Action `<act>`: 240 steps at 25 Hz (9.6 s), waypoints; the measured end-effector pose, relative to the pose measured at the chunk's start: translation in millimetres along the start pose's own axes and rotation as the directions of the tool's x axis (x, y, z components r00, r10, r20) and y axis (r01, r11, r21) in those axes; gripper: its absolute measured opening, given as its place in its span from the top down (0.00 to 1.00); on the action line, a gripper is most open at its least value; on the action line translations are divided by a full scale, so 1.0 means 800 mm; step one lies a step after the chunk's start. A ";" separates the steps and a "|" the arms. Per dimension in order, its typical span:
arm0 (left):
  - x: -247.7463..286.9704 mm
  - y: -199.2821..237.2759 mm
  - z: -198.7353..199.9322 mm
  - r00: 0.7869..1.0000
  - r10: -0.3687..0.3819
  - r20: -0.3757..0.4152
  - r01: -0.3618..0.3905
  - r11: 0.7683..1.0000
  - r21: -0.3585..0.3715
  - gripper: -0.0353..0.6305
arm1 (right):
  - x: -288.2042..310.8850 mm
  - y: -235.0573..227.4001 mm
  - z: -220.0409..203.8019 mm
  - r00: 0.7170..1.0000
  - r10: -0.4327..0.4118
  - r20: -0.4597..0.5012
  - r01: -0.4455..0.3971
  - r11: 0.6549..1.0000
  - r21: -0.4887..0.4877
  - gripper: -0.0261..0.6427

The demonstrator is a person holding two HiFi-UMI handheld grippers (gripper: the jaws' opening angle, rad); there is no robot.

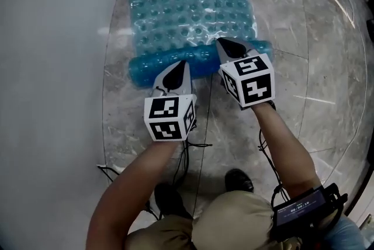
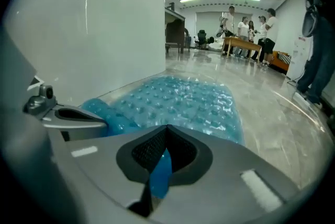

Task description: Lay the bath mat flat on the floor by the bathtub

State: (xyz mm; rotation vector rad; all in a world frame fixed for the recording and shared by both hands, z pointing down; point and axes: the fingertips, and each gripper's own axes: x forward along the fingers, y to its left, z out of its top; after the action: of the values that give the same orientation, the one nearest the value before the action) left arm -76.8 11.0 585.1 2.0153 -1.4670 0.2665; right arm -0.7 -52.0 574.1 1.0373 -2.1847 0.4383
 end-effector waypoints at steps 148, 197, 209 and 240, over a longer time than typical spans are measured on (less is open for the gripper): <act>-0.323 -0.198 -0.292 0.963 -0.077 -0.259 0.048 0.992 -0.117 0.94 | -0.338 0.248 -0.418 0.990 0.087 -0.113 -0.078 0.993 0.085 0.95; -0.451 -0.277 -0.519 0.881 -0.105 -0.461 0.052 0.990 -0.128 0.94 | -0.445 0.311 -0.567 0.973 0.096 -0.210 -0.100 0.995 -0.006 0.95; -0.405 -0.298 -0.413 0.947 -0.195 -0.255 0.195 0.981 -0.026 0.94 | -0.410 0.285 -0.498 0.981 0.148 -0.126 -0.156 0.986 -0.056 0.95; -0.400 -0.317 -0.106 0.912 -0.148 0.384 -0.037 0.899 0.435 0.94 | -0.513 0.228 -0.176 0.799 0.054 0.598 -0.037 0.998 -0.041 0.95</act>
State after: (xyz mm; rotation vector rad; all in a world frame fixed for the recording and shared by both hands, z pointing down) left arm 55.6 359.7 398.7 2.5952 -1.7114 0.1606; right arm 106.0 366.6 387.1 1.2314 -2.7691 0.0925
